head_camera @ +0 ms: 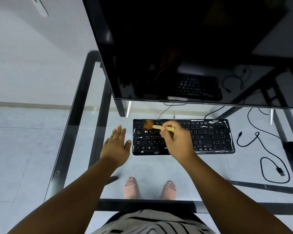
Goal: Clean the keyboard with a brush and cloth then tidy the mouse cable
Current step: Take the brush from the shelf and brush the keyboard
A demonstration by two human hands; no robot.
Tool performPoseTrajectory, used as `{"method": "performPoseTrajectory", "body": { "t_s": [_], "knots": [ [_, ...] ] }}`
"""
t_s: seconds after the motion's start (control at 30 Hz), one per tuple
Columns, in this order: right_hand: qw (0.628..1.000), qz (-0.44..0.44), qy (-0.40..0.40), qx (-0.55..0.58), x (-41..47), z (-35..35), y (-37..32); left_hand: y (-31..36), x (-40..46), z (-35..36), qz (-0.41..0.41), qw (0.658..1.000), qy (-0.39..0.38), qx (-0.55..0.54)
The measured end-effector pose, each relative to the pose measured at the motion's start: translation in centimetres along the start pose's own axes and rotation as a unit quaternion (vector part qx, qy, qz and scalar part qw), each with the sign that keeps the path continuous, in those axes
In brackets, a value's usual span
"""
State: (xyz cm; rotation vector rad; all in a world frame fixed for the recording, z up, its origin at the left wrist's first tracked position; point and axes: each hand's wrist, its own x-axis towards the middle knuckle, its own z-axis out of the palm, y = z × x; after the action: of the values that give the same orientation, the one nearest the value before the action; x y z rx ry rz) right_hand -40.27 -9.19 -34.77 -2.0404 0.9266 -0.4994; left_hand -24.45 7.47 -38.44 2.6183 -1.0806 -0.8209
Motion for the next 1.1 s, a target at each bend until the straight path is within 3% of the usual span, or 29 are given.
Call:
{"method": "performPoseTrajectory", "body": {
  "t_s": [0.07, 0.13, 0.23, 0.3, 0.43, 0.57, 0.67, 0.73, 0.87, 1.0, 1.1],
  "knots": [
    [0.997, 0.004, 0.066, -0.047, 0.0, -0.4, 0.4, 0.4, -0.2, 0.1, -0.008, 1.000, 0.012, 0.005],
    [0.994, 0.015, 0.103, -0.016, 0.0, -0.9, 0.4, 0.8, -0.7, 0.2, -0.005, 0.999, 0.039, 0.008],
    [0.997, 0.034, 0.030, 0.062, -0.2, -1.3, -0.1, 1.7, -1.3, 0.5, 0.016, 0.998, 0.068, 0.001],
    [0.999, 0.029, 0.006, 0.022, -0.3, -1.4, 0.5, 2.3, -1.5, 0.7, 0.029, 0.997, 0.074, 0.006],
    [0.994, 0.021, 0.107, -0.024, -0.4, -2.4, 1.2, 3.7, -1.8, 1.4, 0.061, 0.995, 0.082, 0.021],
    [1.000, 0.004, 0.021, 0.004, -1.2, -3.1, 1.5, 5.3, -1.9, 2.0, 0.105, 0.990, 0.072, 0.060],
    [0.995, 0.033, 0.088, -0.044, -1.5, -3.6, 3.0, 6.4, -2.0, 2.6, 0.124, 0.987, 0.059, 0.080],
    [0.992, 0.043, 0.120, -0.012, -1.5, -4.0, 2.8, 7.0, -2.0, 3.0, 0.126, 0.987, 0.050, 0.089],
    [0.999, 0.035, 0.039, 0.002, -1.6, -4.2, 2.6, 7.6, -2.0, 3.7, 0.114, 0.987, 0.041, 0.104],
    [0.986, 0.065, 0.147, -0.042, -1.1, -5.0, 3.6, 8.1, -2.0, 3.6, 0.108, 0.988, 0.046, 0.100],
    [0.995, 0.031, 0.093, 0.029, -1.2, -5.4, 3.4, 8.4, -2.1, 3.5, 0.100, 0.988, 0.049, 0.104]
  ]
}}
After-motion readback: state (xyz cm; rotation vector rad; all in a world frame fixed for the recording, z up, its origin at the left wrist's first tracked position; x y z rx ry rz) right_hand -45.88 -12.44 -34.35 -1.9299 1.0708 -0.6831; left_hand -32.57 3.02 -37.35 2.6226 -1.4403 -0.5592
